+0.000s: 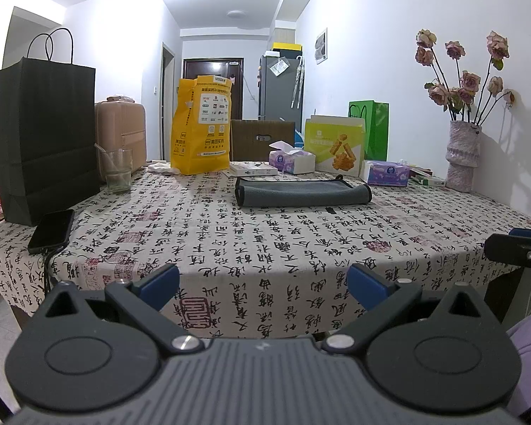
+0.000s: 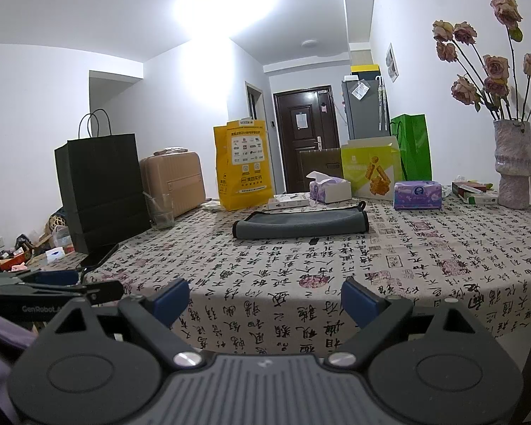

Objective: Fold towel

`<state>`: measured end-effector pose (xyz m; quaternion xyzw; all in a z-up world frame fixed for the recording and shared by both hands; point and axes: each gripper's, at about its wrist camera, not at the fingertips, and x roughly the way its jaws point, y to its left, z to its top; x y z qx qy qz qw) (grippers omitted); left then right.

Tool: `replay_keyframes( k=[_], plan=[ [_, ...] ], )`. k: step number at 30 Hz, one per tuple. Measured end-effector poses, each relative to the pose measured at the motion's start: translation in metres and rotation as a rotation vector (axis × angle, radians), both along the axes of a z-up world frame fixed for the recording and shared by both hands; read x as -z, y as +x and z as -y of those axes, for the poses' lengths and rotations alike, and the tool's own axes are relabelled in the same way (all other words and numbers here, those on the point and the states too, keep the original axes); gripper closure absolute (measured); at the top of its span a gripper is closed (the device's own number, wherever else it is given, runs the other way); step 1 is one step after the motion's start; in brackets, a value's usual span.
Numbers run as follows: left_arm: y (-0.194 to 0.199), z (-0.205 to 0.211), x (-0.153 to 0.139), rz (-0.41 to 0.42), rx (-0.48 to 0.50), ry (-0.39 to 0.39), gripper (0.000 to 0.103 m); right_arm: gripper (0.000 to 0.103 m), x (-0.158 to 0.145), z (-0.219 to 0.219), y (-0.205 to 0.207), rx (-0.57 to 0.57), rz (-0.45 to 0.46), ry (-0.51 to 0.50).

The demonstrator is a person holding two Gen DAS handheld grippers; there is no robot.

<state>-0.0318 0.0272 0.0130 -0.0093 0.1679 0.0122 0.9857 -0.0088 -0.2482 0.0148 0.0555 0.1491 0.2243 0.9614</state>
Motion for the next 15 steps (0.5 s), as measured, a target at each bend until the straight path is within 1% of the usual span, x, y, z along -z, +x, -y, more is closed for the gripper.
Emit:
replay_keyframes(
  k=[15],
  plan=[
    [-0.0001, -0.0003, 0.0003, 0.000, 0.001, 0.000, 0.000, 0.010, 0.0022, 0.0017, -0.0012, -0.005, 0.001, 0.002]
  ],
)
